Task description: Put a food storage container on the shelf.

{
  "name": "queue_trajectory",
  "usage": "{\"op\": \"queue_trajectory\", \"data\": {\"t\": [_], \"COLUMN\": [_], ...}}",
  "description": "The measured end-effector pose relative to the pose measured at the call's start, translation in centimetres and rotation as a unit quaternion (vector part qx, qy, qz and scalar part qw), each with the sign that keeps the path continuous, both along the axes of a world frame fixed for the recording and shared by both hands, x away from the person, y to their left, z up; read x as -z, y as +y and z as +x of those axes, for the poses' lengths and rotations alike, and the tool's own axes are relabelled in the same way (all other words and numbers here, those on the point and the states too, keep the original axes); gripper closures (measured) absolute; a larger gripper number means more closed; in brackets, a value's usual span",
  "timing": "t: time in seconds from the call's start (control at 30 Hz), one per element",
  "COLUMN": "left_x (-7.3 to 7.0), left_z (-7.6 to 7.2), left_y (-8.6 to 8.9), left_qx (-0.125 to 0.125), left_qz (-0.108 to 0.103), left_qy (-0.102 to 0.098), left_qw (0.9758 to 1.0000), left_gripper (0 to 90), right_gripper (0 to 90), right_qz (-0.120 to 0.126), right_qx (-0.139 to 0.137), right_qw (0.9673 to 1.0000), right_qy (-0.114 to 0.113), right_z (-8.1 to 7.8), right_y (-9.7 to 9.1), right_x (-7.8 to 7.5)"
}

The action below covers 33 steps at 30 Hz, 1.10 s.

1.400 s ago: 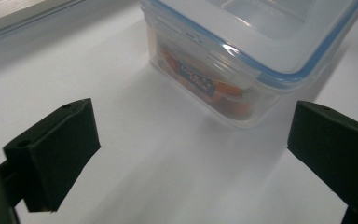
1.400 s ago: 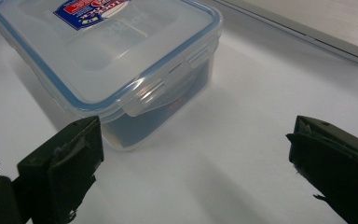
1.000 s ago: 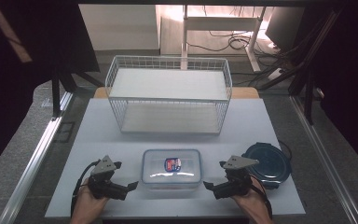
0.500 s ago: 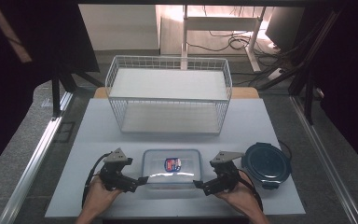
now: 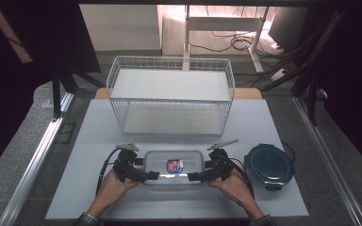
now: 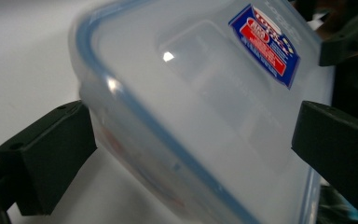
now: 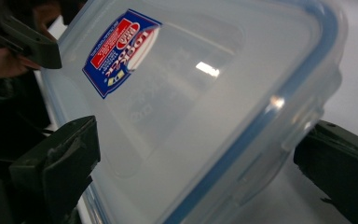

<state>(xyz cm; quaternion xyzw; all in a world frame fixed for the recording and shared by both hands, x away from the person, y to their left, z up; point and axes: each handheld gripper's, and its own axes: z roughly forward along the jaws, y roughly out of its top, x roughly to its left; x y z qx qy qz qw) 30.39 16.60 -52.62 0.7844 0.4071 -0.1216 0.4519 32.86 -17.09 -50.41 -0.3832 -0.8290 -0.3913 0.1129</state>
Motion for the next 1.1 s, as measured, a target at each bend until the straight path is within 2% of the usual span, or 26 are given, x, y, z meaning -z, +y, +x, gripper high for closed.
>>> {"op": "queue_trajectory", "data": {"t": [0.03, 0.1, 0.17, 0.23, 0.27, 0.33, 0.43, 0.5, 0.6, 0.7, 0.8, 0.87, 1.1], "left_x": [0.2, 0.3, -0.1, -0.8, -0.9, -0.9, -1.0, -1.1, -1.2, -1.5, -2.0, -2.0, -2.5], "left_z": [-0.1, -0.4, -0.9, -1.6, -2.0, -2.4, -2.8, -3.2, -3.6, -3.8, -3.9, -4.0, -3.8], "left_y": [0.1, 0.2, 0.4, 1.1, 1.4, 1.9, 2.5, 2.7, 2.9, 2.8, 2.7, 2.7, 2.7], "left_qx": [0.007, 0.015, 0.015, 0.012, 0.006, -0.004, -0.009, -0.011, -0.020, -0.032, -0.042, -0.048, -0.061], "left_qz": [-0.004, -0.003, 0.002, 0.002, -0.005, -0.021, -0.037, -0.043, -0.051, -0.050, -0.038, -0.034, -0.043], "left_qy": [0.015, 0.026, 0.017, 0.005, 0.001, 0.000, -0.004, -0.007, -0.013, -0.028, -0.045, -0.052, -0.063], "left_qw": [0.9999, 0.9995, 0.9997, 0.9999, 1.0000, 0.9998, 0.9993, 0.9990, 0.9984, 0.9978, 0.9974, 0.9969, 0.9952], "left_gripper": [0.0, 0.0, 3.6, 14.6, 20.3, 29.0, 38.1, 42.7, 47.4, 51.9, 54.4, 54.3, 54.0], "right_gripper": [2.4, 6.0, 10.1, 16.3, 19.9, 27.4, 36.6, 41.2, 45.2, 48.4, 49.6, 49.5, 49.4], "right_qz": [0.003, 0.010, 0.010, 0.007, 0.008, 0.020, 0.036, 0.050, 0.052, 0.049, 0.034, 0.028, 0.040], "right_qx": [-0.002, -0.004, -0.006, -0.004, -0.004, -0.001, 0.002, 0.011, 0.017, 0.029, 0.029, 0.032, 0.045], "right_qw": [0.9999, 0.9995, 0.9993, 0.9996, 0.9995, 0.9995, 0.9990, 0.9981, 0.9980, 0.9983, 0.9987, 0.9983, 0.9963], "right_qy": [0.013, 0.031, 0.035, 0.027, 0.031, 0.023, 0.028, 0.034, 0.032, 0.016, -0.025, -0.039, -0.061], "right_z": [0.0, 0.0, -0.3, -0.7, -0.9, -1.2, -1.6, -1.9, -2.3, -2.6, -3.2, -3.5, -3.6], "right_y": [-0.2, -0.6, -0.9, -1.2, -1.4, -2.1, -2.8, -3.2, -3.4, -3.4, -3.1, -2.9, -2.7], "right_x": [0.1, 0.2, 0.0, -0.4, -0.6, -0.9, -0.9, -1.0, -1.3, -1.7, -2.2, -2.4, -2.6]}}
